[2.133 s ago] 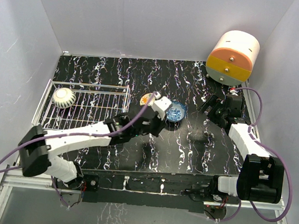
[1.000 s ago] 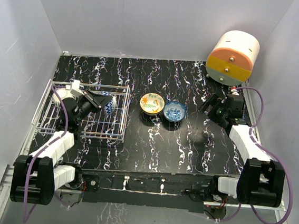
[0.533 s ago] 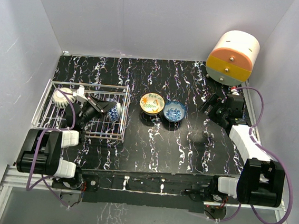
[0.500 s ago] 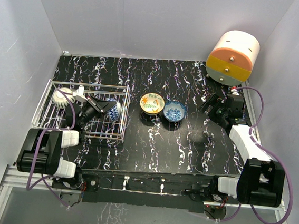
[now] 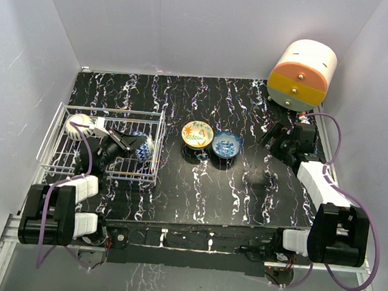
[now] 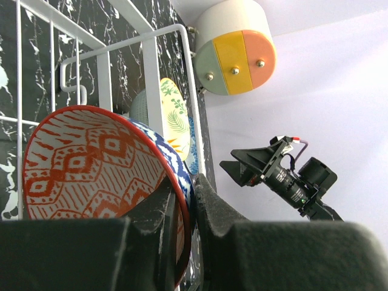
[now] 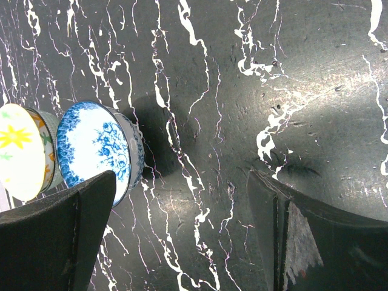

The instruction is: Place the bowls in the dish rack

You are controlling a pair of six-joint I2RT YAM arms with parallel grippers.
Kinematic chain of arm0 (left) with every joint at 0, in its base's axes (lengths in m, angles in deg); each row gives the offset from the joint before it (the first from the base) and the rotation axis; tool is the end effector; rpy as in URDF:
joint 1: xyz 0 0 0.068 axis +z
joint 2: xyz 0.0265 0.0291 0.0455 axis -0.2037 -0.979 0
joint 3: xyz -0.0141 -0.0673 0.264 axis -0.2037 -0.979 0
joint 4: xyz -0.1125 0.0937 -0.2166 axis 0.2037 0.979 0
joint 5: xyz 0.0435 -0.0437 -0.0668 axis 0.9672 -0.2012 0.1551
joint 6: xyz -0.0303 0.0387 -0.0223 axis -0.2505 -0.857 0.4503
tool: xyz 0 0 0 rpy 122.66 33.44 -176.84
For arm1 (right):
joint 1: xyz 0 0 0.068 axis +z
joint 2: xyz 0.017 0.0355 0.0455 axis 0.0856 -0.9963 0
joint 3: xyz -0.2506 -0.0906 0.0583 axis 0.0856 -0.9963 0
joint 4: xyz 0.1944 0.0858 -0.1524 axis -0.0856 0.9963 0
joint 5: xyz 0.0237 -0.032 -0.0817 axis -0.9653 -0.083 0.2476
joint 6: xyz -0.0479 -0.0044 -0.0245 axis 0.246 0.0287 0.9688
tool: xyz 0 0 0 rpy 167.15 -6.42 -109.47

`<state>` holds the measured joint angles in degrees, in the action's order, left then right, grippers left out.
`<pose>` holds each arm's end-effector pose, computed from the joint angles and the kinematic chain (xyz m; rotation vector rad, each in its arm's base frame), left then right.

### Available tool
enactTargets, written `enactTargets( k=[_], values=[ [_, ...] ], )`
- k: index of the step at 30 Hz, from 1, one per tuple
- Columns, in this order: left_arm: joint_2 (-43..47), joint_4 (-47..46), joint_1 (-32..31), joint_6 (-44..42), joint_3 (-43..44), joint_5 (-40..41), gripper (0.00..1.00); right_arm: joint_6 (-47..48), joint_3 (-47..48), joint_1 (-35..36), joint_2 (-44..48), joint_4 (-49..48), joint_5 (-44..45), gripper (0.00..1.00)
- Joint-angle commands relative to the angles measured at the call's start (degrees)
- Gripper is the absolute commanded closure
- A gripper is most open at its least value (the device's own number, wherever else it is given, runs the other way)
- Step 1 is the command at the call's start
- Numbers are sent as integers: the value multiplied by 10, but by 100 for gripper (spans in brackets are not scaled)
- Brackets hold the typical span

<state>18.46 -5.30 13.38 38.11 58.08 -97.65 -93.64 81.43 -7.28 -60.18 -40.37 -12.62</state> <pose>0.2206 -0.0140 0.1891 -0.4859 1.6596 -1.3288 0.2651 -0.0034 0.2228 0.5236 2.2848 0.4777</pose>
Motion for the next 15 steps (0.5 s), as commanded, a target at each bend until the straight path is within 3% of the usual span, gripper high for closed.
enactTargets(
  k=[1, 8, 13, 15],
  values=[
    [32, 101, 22, -62, -2, 51, 100, 7, -1, -2, -1, -23, 1, 7],
    [28, 116, 27, -65, -6, 60, 87, 8, -4, -3, -2, -23, 4, 7],
    [24, 113, 29, -61, -6, 57, 85, 8, -5, -3, 1, -22, 7, 7],
    [25, 112, 30, -61, -4, 53, 78, 9, -5, -3, 0, -21, 7, 7]
  ],
)
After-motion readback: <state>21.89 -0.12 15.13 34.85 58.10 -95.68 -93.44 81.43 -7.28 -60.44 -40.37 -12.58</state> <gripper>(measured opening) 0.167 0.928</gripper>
